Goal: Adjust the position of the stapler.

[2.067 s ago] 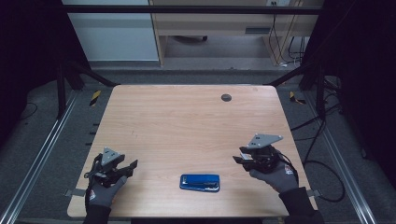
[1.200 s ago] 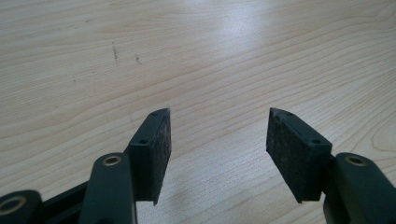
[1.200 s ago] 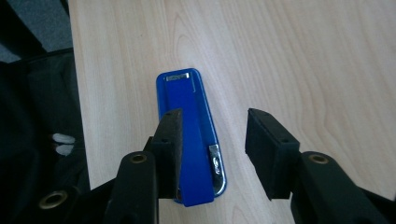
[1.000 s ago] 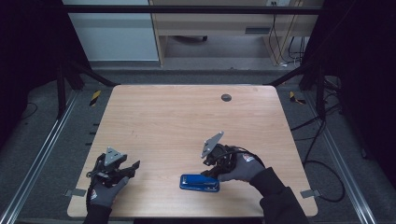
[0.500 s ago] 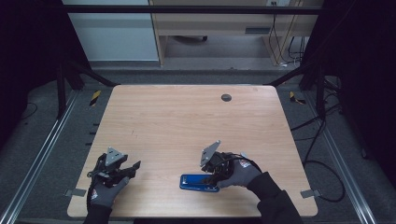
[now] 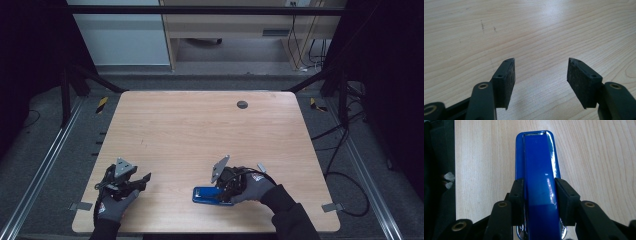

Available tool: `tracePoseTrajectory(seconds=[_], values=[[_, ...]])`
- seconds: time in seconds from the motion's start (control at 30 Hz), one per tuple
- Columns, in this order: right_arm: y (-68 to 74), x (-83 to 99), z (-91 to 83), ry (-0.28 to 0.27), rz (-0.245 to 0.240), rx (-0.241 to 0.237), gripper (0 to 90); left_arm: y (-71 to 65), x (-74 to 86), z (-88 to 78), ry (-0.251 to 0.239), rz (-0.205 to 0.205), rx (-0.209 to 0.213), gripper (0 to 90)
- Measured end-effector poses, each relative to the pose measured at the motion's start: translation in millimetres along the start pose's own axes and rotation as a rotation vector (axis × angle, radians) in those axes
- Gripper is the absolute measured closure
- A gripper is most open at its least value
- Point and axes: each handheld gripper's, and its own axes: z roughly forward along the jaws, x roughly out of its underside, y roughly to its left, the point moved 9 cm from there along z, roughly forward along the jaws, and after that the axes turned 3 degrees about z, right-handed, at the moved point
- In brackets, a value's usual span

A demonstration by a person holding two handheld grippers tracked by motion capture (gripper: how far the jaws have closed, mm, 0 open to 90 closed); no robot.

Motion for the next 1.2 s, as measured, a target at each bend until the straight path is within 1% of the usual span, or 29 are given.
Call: tracePoseTrajectory(seconds=[0.1,0.2,0.27,0.4,0.5,0.6,0.7,0.77,0.9,0.93,0.97,1.03,1.07,1.2], values=[[0.2,-1.1,3.7,0.007,0.0,0.001,62.4,-0.2,0.1,0.1,0.001,0.002,0.001,39.8],[-0.3,-0.8,7.3,0.03,-0.016,0.005,64.4,0.0,0.3,0.3,0.002,0.002,0.002,39.7],[-0.4,-1.1,7.2,0.03,-0.022,-0.005,65.0,0.1,0.4,0.4,0.003,0.002,0.002,39.7],[-0.5,-1.5,7.1,0.031,-0.046,-0.002,65.6,0.2,0.2,0.8,0.002,0.0,0.002,39.7],[-0.4,-1.8,7.1,0.027,-0.045,-0.004,65.8,0.3,0.1,0.7,0.001,0.001,0.001,39.7],[-1.1,-2.0,6.6,0.026,-0.055,-0.004,65.9,0.7,0.4,0.4,0.003,0.002,0.001,39.7],[-1.6,-1.4,5.5,0.039,-0.075,0.002,66.0,1.1,0.3,0.2,0.002,0.001,0.0,39.7],[-1.4,-1.5,4.6,0.036,-0.073,0.0,66.0,1.2,0.3,0.0,0.002,0.002,0.001,39.7],[-1.2,1.1,2.7,0.042,-0.091,0.002,66.0,1.1,0.2,0.2,0.002,0.002,0.0,39.7],[-1.0,2.1,2.5,0.04,-0.104,-0.004,66.0,1.0,0.4,0.4,0.003,0.002,0.001,39.7],[-0.9,3.5,2.0,0.034,-0.102,-0.016,66.0,0.8,0.5,0.6,0.004,0.003,0.001,39.7],[-1.7,5.4,1.1,0.038,-0.11,-0.019,66.0,0.8,0.4,0.6,0.004,0.004,0.0,39.7],[-1.6,5.7,0.9,0.035,-0.105,-0.025,66.0,0.8,0.4,0.6,0.004,0.004,0.0,39.7],[-1.9,5.9,1.4,0.025,-0.108,-0.032,65.9,0.5,0.8,0.8,0.006,0.004,0.002,39.7]])
